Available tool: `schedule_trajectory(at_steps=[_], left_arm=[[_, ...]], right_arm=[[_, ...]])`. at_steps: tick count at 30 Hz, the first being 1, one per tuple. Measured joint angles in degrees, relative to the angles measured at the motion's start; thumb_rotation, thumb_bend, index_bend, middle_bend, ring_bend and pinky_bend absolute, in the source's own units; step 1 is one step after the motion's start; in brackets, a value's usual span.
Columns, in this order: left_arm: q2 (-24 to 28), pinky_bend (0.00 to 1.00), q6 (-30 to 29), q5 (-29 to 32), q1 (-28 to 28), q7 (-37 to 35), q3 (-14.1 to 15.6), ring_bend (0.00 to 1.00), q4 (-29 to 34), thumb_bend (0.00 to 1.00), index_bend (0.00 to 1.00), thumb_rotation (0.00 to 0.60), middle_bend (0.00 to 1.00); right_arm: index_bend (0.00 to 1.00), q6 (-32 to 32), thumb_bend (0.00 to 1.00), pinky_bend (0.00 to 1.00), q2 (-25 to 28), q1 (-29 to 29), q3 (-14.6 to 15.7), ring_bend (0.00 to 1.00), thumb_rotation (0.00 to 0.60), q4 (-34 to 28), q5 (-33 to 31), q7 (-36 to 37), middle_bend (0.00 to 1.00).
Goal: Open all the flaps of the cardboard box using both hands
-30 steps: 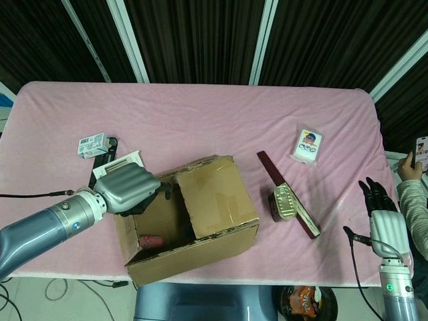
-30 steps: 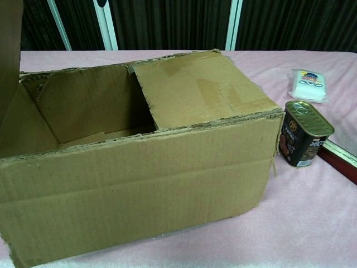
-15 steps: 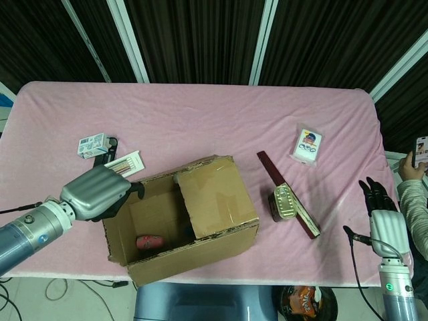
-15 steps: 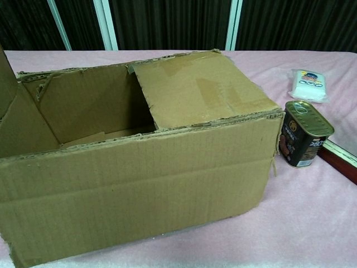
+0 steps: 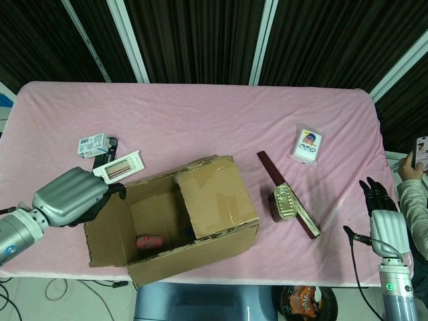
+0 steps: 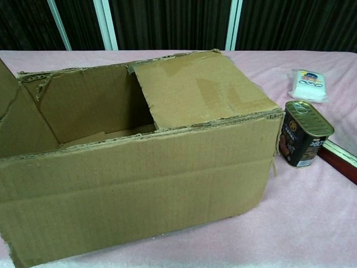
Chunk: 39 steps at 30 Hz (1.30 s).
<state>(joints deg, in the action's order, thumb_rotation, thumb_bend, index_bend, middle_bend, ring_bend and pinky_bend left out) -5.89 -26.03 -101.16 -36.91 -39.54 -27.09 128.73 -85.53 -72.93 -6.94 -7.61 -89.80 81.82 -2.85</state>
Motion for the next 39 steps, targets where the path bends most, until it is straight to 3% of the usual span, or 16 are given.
schedule_trajectory(at_steps=[11, 20, 21, 24, 26, 28, 32, 39], left_arm=[[4.0, 0.55, -11.9, -18.1, 5.4, -15.8, 5.7, 0.47, -5.7, 1.00, 0.34, 0.600, 0.61], [2.9, 0.53, -15.7, -24.5, 9.0, -20.9, 9.1, 0.46, -10.8, 0.99, 0.33, 0.600, 0.60], [2.7, 0.52, -16.0, -24.5, 9.2, -21.0, 9.3, 0.45, -11.2, 0.96, 0.32, 0.600, 0.59], [1.9, 0.43, -17.2, -23.8, 9.8, -21.0, 9.9, 0.36, -12.0, 0.69, 0.26, 0.600, 0.49], [1.2, 0.31, -18.4, -22.3, 10.3, -20.4, 10.3, 0.23, -12.5, 0.44, 0.16, 0.600, 0.32], [0.3, 0.20, -19.7, -20.1, 11.1, -18.9, 10.8, 0.12, -12.7, 0.28, 0.09, 0.600, 0.16], [-2.2, 0.08, -23.7, -13.5, 13.9, -11.1, 12.1, 0.02, -12.6, 0.17, 0.03, 0.600, 0.03], [-10.6, 0.03, -34.9, -3.5, 20.9, 13.5, 14.5, 0.00, -11.6, 0.09, 0.00, 0.600, 0.00]], right_arm=[[0.00, -0.1, 0.18, 0.21, 0.0, 0.1, 0.0, 0.00, 0.600, -0.1, 0.0, -0.1, 0.00], [0.00, -0.3, 0.18, 0.21, 0.1, 0.2, 0.0, 0.00, 0.600, -0.3, 0.1, -0.2, 0.00], [0.00, -0.3, 0.18, 0.21, 0.1, 0.2, 0.0, 0.00, 0.600, -0.4, 0.1, -0.2, 0.00], [0.00, -0.3, 0.18, 0.21, 0.1, 0.2, 0.1, 0.00, 0.600, -0.3, 0.2, -0.3, 0.00], [0.00, -0.2, 0.18, 0.21, 0.1, 0.2, 0.1, 0.00, 0.600, -0.4, 0.3, -0.3, 0.00], [0.00, -0.2, 0.18, 0.21, 0.1, 0.2, 0.1, 0.00, 0.600, -0.4, 0.3, -0.3, 0.00], [0.00, -0.2, 0.18, 0.21, 0.2, 0.2, 0.0, 0.00, 0.600, -0.4, 0.1, -0.4, 0.00], [0.00, 0.1, 0.18, 0.21, 0.5, 0.1, -0.1, 0.00, 0.600, -0.9, 0.0, -0.6, 0.00]])
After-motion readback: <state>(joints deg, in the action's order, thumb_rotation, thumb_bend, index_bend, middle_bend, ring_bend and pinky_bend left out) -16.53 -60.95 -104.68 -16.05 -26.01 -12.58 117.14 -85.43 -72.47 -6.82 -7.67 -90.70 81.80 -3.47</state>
